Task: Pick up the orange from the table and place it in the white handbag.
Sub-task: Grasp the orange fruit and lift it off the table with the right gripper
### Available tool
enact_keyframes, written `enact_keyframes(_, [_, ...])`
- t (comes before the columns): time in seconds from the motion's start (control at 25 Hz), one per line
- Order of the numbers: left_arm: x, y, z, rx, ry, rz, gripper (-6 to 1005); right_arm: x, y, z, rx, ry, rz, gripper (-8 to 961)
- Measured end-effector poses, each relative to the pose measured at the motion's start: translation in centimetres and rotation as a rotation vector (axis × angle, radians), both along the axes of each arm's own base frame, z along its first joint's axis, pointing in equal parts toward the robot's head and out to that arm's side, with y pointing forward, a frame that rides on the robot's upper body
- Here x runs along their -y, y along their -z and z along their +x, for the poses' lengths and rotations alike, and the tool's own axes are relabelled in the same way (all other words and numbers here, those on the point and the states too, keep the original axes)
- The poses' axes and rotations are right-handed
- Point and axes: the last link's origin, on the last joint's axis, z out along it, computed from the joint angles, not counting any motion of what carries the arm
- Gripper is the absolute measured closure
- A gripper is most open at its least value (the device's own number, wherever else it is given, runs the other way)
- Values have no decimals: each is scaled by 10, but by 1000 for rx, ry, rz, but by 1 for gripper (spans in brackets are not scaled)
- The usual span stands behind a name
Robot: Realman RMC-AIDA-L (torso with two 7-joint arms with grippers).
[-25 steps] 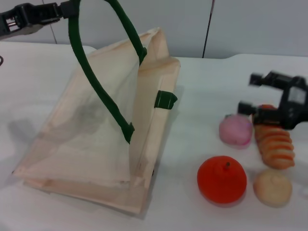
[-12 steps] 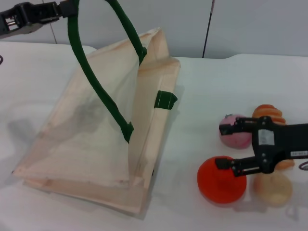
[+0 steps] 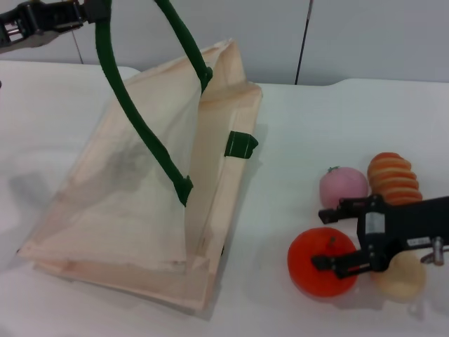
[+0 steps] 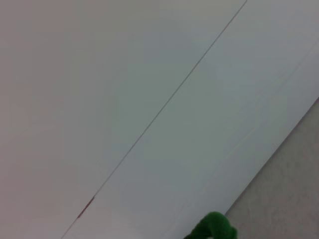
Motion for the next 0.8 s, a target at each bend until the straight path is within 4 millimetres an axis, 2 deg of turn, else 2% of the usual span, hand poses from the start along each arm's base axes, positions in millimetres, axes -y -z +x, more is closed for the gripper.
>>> enact_keyframes(0.24, [0,0,0,1,-1,0,888,0,10,2,70,5,-25,118])
enact_keyframes(0.6, [0,0,0,3,-1,0,888,0,11,1,73,5,-27,129])
enact_keyframes(0.8, [0,0,0,3,-2,-1,888,0,10,0,75,11,-27,238])
